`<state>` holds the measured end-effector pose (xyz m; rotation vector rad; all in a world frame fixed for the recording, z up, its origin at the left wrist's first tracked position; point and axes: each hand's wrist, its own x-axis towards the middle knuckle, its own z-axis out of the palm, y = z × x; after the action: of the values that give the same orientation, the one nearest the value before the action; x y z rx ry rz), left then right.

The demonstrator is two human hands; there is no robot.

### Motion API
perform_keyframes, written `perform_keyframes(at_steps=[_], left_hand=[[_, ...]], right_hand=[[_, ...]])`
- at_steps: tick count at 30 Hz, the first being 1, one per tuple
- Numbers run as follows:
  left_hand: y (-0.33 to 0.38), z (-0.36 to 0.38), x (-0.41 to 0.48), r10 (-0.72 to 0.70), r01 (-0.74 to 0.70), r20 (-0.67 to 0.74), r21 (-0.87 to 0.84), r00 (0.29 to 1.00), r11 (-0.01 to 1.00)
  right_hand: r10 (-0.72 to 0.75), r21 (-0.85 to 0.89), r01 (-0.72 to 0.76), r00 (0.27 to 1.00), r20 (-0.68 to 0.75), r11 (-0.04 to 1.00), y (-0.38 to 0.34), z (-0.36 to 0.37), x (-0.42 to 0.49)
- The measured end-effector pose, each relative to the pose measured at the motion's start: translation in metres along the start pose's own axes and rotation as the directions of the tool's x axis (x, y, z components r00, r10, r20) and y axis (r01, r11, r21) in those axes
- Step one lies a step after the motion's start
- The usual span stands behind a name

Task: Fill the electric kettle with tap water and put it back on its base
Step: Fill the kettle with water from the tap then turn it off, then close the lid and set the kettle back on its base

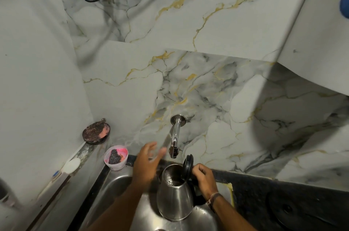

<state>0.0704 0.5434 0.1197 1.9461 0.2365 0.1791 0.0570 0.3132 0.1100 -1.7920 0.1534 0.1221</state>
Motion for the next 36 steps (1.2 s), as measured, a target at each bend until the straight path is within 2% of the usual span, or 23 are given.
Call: perform_keyframes(at_steps=[1, 4, 7, 8, 10, 13, 17, 23, 27, 30, 32, 36], left_hand=[[-0.020, -0.002, -0.011, -0.043, 0.048, 0.057, -0.085, 0.997, 0.995], [-0.078, -0.001, -0.044, -0.152, 0.179, 0.284, -0.072, 0.947, 0.981], [-0.094, 0.021, -0.079, -0.106, 0.091, 0.356, 0.060, 0.928, 0.994], [-0.092, 0.033, -0.088, -0.064, 0.049, 0.372, 0.050, 0.926, 0.998], [-0.089, 0.059, -0.102, 0.035, -0.004, 0.336, -0.090, 0.941, 0.996], [-0.078, 0.089, -0.122, 0.073, -0.015, 0.238, -0.235, 0.969, 0.972], [-0.061, 0.120, -0.149, 0.097, -0.043, 0.169, -0.299, 0.981, 0.953], [-0.025, 0.176, -0.177, 0.220, -0.171, 0.158, -0.273, 0.963, 0.947], [0.007, 0.223, -0.202, 0.226, -0.193, 0.129, -0.228, 0.966, 0.954], [0.034, 0.266, -0.223, 0.234, -0.225, 0.082, -0.105, 0.969, 0.969], [0.055, 0.299, -0.234, 0.254, -0.249, 0.089, -0.064, 0.963, 0.966], [0.091, 0.360, -0.252, 0.251, -0.249, 0.099, -0.028, 0.963, 0.968]], right_hand=[[-0.008, 0.003, 0.008, 1.000, -0.006, 1.000, 0.001, -0.002, -0.002], [-0.027, 0.005, 0.027, 0.999, -0.020, 1.000, -0.001, -0.007, -0.009], [-0.041, 0.008, 0.041, 0.999, -0.026, 0.999, -0.003, -0.016, -0.021], [-0.044, 0.013, 0.045, 0.999, -0.031, 0.999, -0.004, -0.020, -0.027], [-0.054, 0.017, 0.054, 0.998, -0.030, 0.998, -0.006, -0.029, -0.037], [-0.052, 0.021, 0.053, 0.998, -0.017, 0.998, -0.004, -0.051, -0.053], [-0.074, 0.033, 0.075, 0.997, -0.021, 0.997, 0.004, -0.093, -0.070], [-0.043, 0.058, 0.041, 0.998, 0.040, 0.998, 0.009, -0.176, -0.091], [0.038, -0.057, -0.033, 0.995, 0.089, 0.998, 0.007, -0.244, -0.094], [0.186, -0.215, -0.162, 0.978, 0.096, 0.963, 0.007, -0.293, -0.092], [0.251, -0.338, -0.214, 0.966, 0.068, 0.916, 0.009, -0.326, -0.090], [0.261, -0.544, -0.250, 0.964, -0.058, 0.801, 0.017, -0.378, -0.083]])
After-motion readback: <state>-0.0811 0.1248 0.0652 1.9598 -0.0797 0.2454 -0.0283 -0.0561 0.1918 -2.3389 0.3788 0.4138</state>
